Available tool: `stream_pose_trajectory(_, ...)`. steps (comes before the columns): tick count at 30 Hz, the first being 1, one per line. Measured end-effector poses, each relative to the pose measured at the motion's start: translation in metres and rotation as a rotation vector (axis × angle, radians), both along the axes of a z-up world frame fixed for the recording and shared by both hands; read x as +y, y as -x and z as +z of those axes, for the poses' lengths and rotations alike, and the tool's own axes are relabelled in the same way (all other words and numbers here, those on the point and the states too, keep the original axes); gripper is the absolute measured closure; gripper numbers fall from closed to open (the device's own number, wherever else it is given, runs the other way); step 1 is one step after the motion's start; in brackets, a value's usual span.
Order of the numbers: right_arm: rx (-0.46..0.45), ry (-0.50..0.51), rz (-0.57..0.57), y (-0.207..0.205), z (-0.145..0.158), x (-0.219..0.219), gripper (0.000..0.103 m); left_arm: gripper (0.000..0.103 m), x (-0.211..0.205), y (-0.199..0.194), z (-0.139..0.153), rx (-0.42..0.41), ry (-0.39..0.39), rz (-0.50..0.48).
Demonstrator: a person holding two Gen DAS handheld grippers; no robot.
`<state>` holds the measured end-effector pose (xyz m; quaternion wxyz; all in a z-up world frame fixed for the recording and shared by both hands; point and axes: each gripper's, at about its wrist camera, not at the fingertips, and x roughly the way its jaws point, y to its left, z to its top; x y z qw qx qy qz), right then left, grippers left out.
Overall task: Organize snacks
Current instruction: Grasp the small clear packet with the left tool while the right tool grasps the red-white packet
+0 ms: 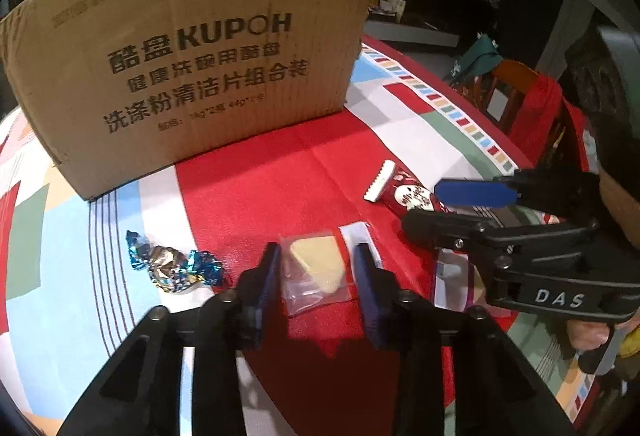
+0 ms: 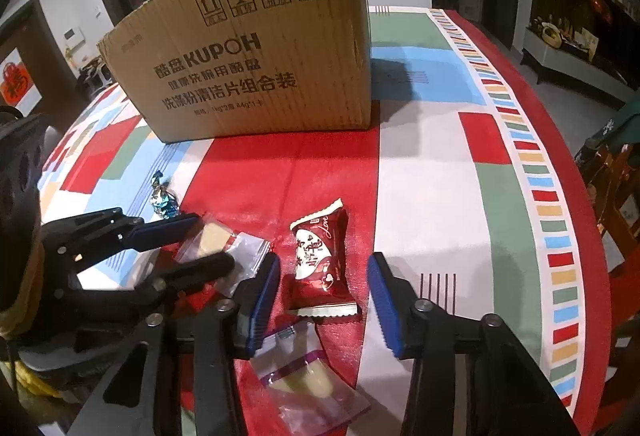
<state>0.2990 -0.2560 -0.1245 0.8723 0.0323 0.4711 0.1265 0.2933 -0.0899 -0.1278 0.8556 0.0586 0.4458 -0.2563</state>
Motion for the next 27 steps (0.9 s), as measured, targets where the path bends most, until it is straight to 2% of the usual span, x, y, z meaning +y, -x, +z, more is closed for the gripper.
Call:
stream_pose_trajectory(3, -0.002, 0.008, -0.002, 0.0, -0.002, 0.003, 0.065, 0.071, 0.003, 0.0, 0.0, 0.01, 0.02, 0.012)
stream_pose_trajectory(5, -0.006, 0.018, -0.001, 0.0, -0.003, 0.004, 0.076, 0.072, 0.003, 0.001, 0.001, 0.008, 0.02, 0.014)
stream_pose_trajectory(9, 0.0, 0.005, -0.004, 0.001, -0.002, 0.003, 0.077, 0.074, 0.003, 0.004, 0.003, 0.002, 0.022, 0.02)
stream_pose_trajectory(11, 0.0, -0.002, -0.009, 0.002, -0.001, 0.003, 0.077, 0.086, 0.005, 0.005, 0.007, -0.015, 0.028, 0.033)
stream_pose_trajectory(12, -0.001, -0.002, -0.009, 0.003, 0.0, 0.004, 0.077, 0.088, 0.007, 0.005, 0.01, -0.013, 0.035, 0.037)
stream_pose_trajectory(20, -0.012, -0.011, -0.014, 0.011, 0.006, 0.006, 0.078, 0.092, 0.012, 0.009, 0.017, -0.016, 0.061, 0.047)
stream_pose_trajectory(27, -0.047, -0.021, -0.02, 0.019, 0.018, 0.006, 0.079, 0.101, 0.014, 0.018, 0.034, -0.047, 0.1, 0.069)
